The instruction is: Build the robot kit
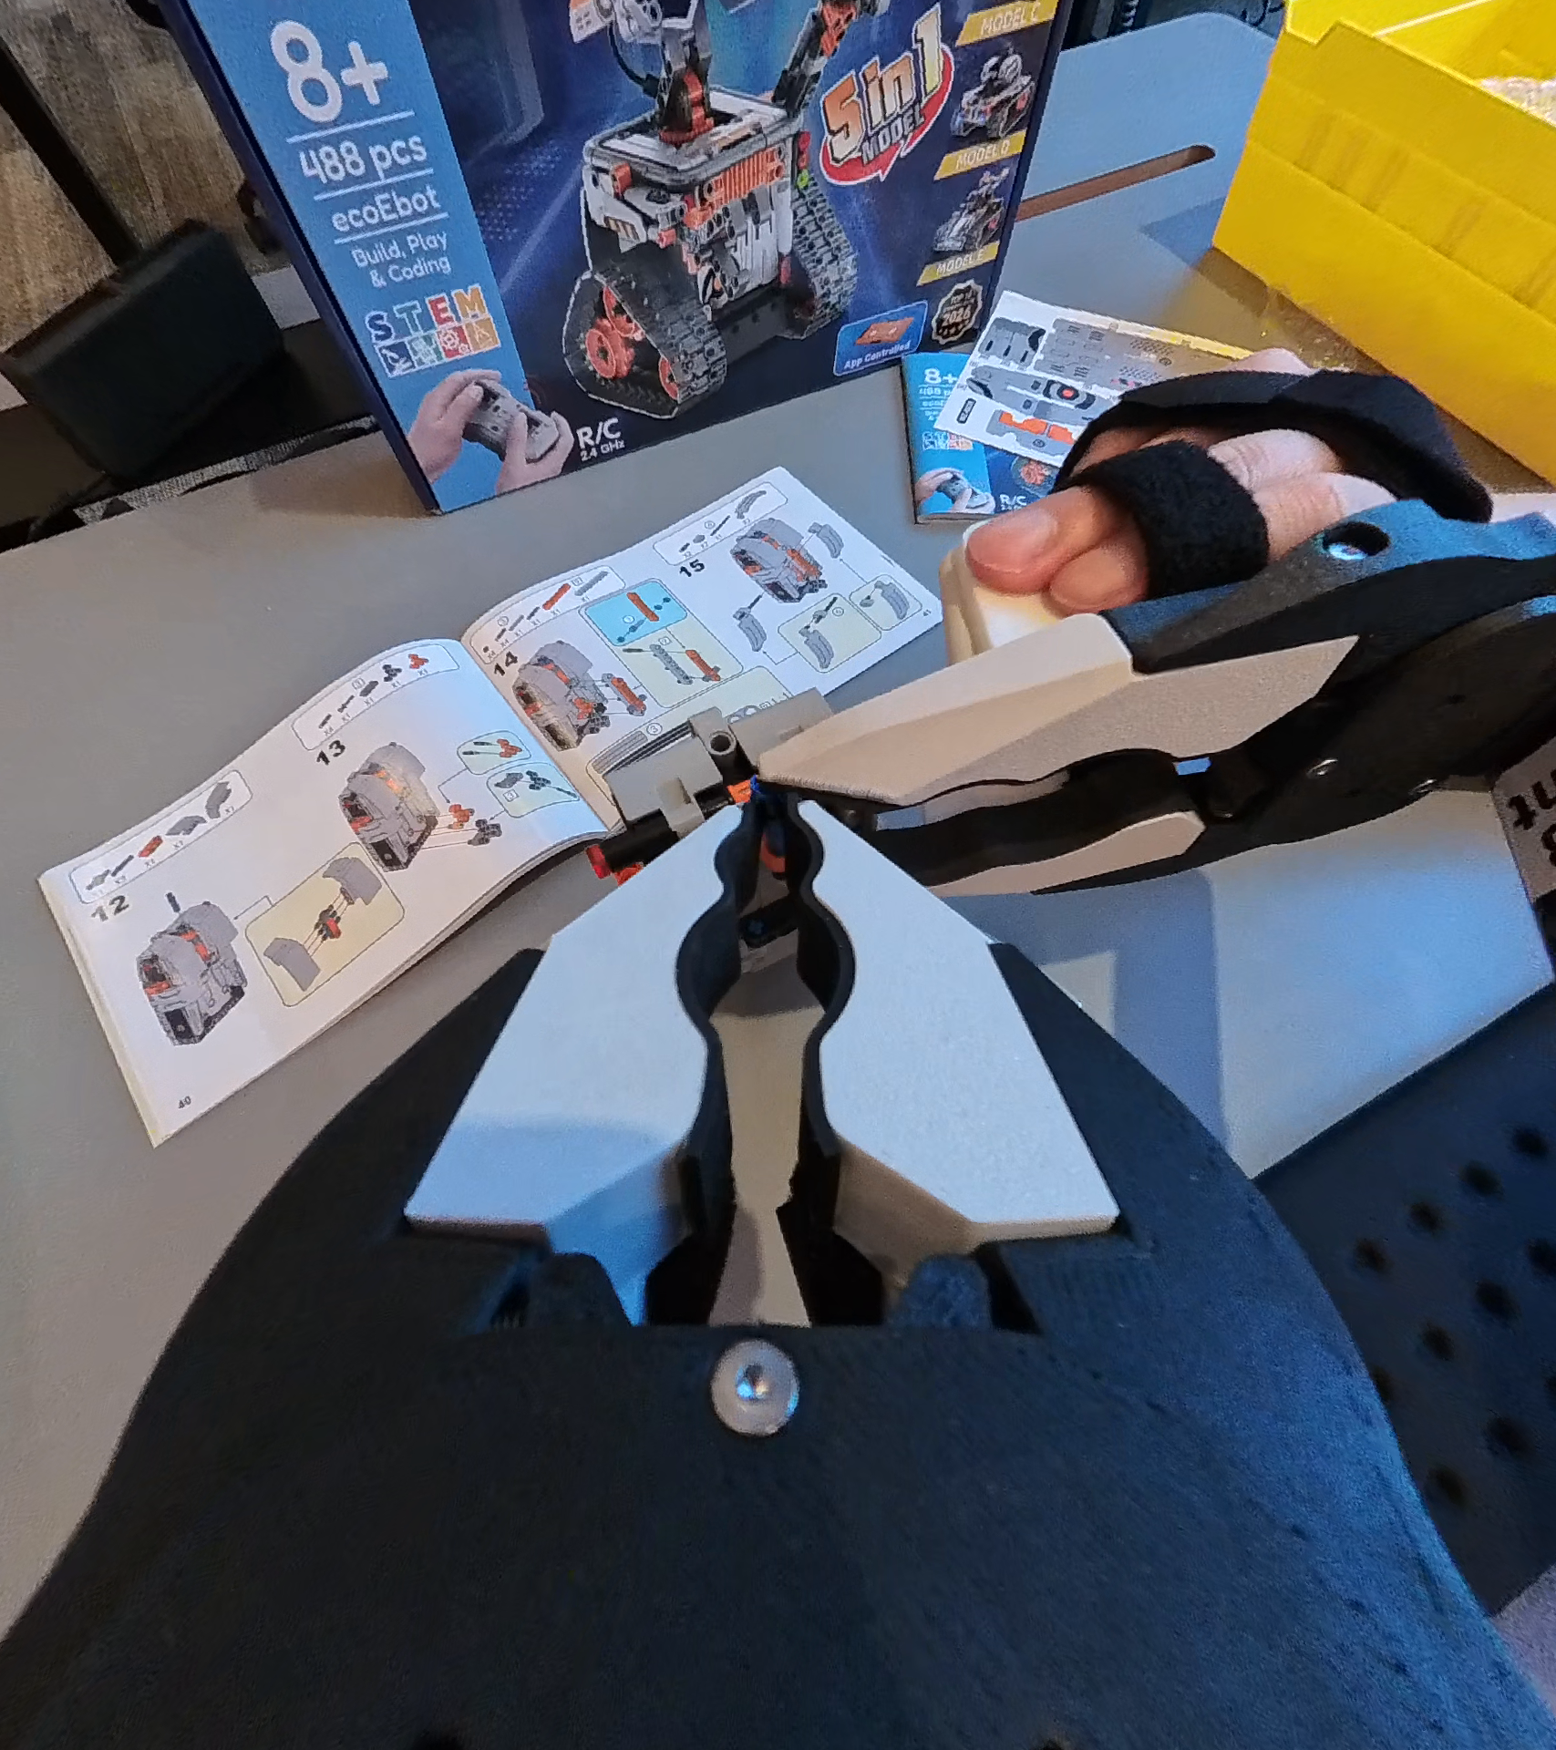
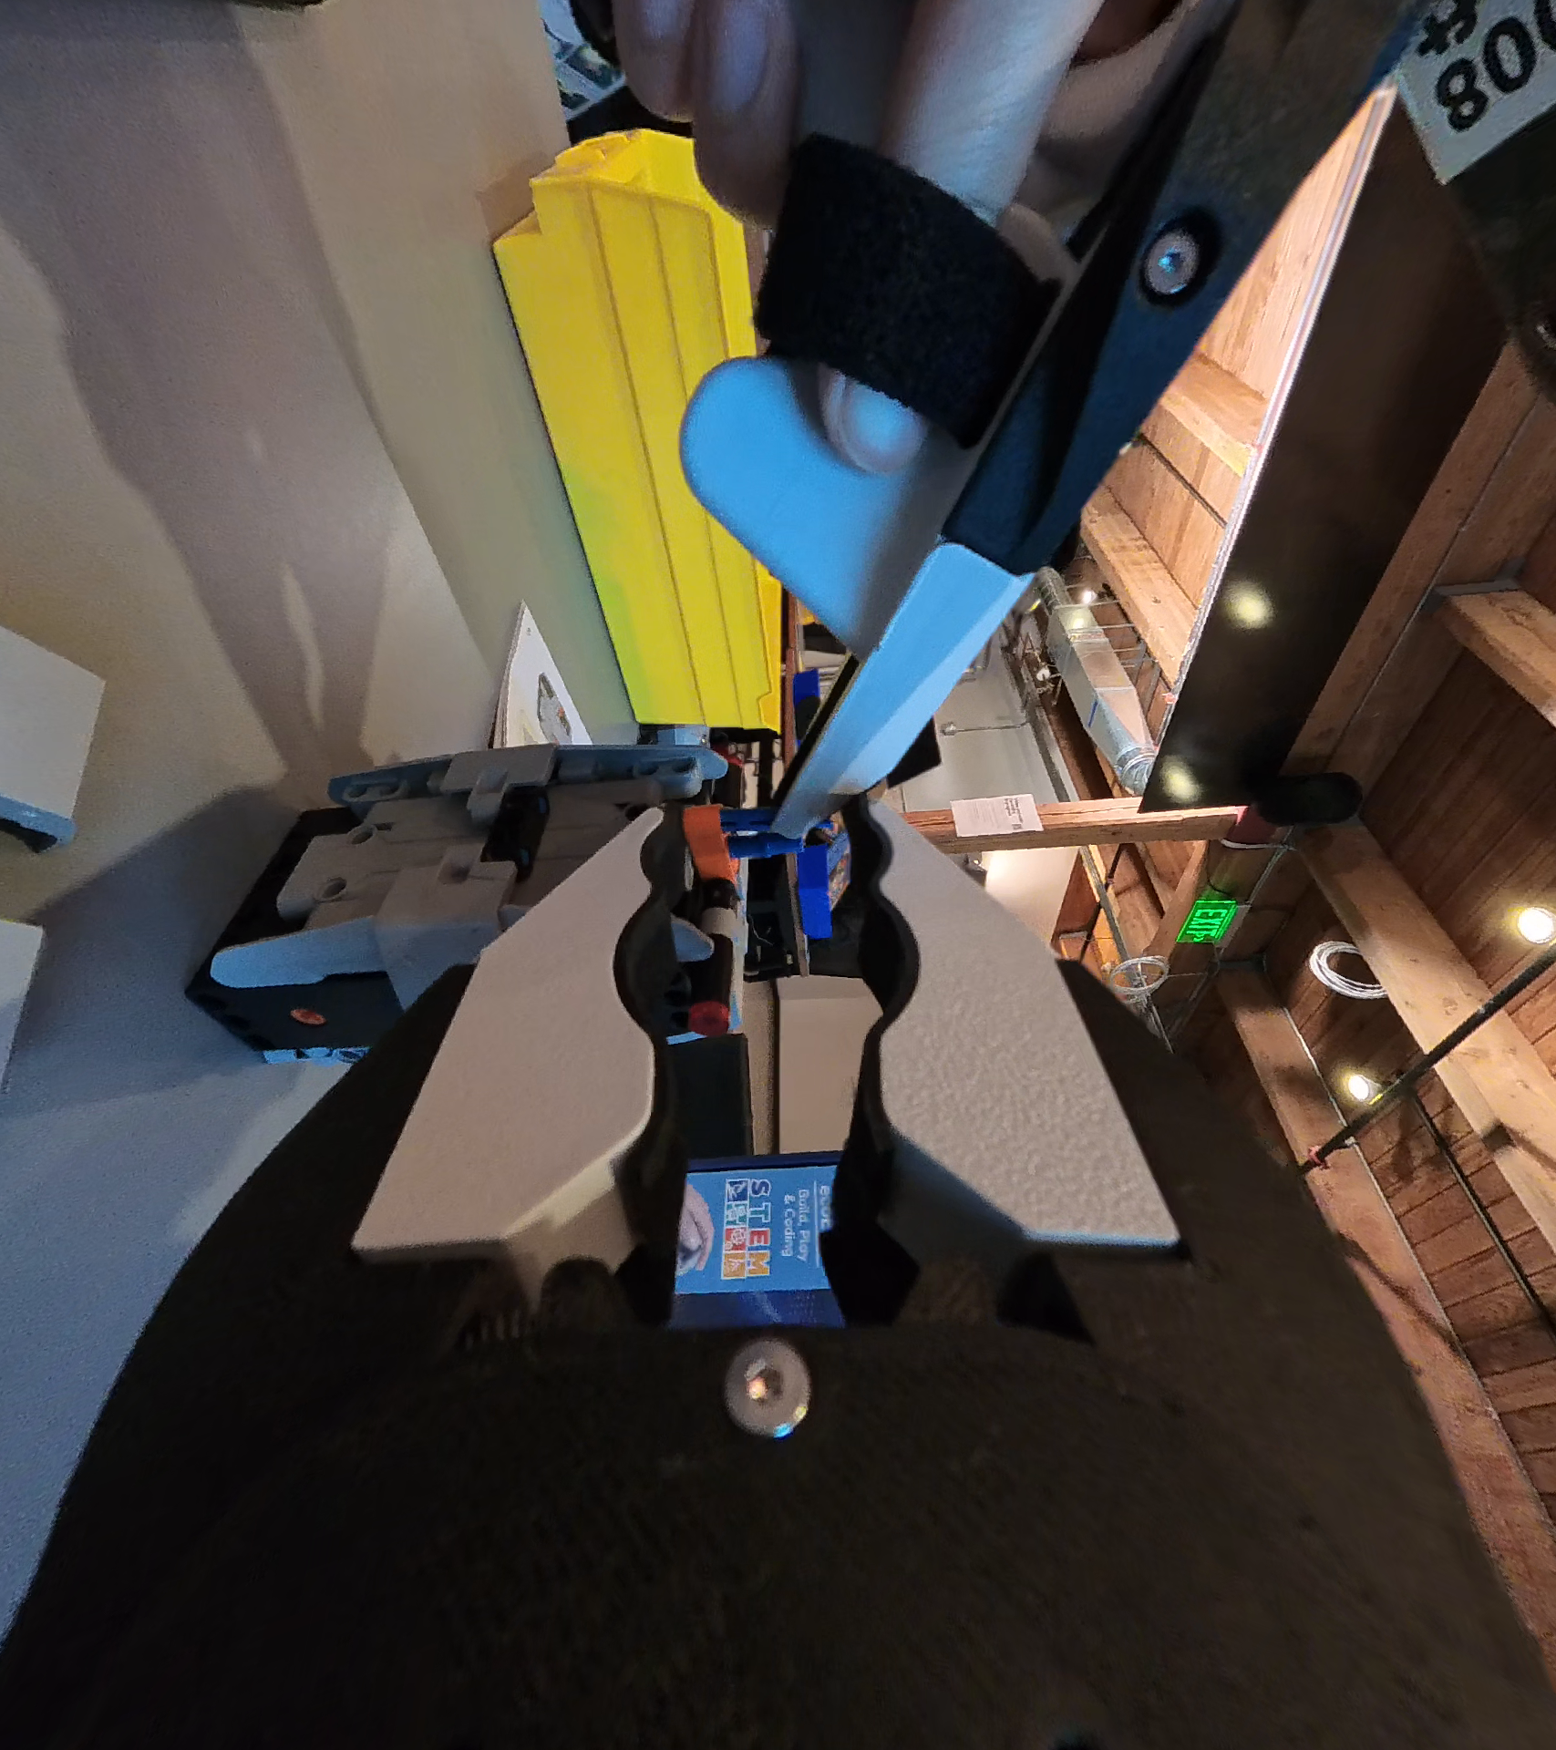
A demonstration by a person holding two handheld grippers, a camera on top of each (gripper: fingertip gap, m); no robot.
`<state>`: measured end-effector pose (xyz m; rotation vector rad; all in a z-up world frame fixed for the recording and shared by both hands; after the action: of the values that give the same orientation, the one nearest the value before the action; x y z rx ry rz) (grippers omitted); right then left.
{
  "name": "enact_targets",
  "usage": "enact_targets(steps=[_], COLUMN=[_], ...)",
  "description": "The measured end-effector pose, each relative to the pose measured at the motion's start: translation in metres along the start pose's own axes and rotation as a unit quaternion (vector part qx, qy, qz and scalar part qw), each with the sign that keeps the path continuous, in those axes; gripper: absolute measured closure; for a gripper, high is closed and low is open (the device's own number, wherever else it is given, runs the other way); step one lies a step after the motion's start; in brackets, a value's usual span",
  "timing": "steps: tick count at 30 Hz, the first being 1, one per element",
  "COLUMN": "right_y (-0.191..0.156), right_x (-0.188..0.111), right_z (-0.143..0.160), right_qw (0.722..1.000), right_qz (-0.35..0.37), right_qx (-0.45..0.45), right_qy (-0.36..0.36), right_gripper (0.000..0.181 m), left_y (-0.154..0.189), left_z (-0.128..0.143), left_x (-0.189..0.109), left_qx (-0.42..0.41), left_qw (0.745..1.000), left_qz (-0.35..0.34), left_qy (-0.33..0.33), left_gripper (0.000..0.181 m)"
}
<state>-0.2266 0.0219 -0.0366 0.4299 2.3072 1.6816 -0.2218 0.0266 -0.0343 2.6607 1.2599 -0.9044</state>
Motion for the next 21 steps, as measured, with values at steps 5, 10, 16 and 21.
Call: enact_targets(steps=[5, 10, 16, 21], right_y=[-0.002, -0.003, -0.001, -0.002], right_x=[0.0, 0.0, 0.001, 0.0], right_z=[0.0, -0.002, -0.001, -0.001], right_qw=[1.0, 1.0, 1.0, 1.0], right_qz=[-0.002, -0.003, 0.002, 0.001], right_qx=[-0.011, -0.011, 0.01, 0.008], right_qy=[0.001, 0.003, 0.005, 0.006], right_gripper=[0.151, 0.151, 0.151, 0.151], left_y=[0.001, 0.002, 0.004, 0.003], left_z=[0.004, 0.005, 0.012, 0.006], left_x=[0.001, -0.001, -0.001, -0.003], left_qx=[0.005, -0.029, -0.031, -0.007], left_qw=[1.0, 0.997, 0.996, 0.995], left_qz=[0.005, 0.029, 0.037, 0.009], left_qy=[0.016, 0.059, 0.076, 0.1], left_gripper=[0.179, 0.179, 0.181, 0.17])
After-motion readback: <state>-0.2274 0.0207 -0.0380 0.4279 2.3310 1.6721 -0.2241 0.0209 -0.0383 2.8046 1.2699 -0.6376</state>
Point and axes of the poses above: each gripper's, where its closed fingertips meet, x out along the fingers, z out of its underside, y = z × x across the jaws, the point moved 1 cm from there along -x, back along the fingers, and after that the axes turned 12 degrees about x, right-handed, at the moved point
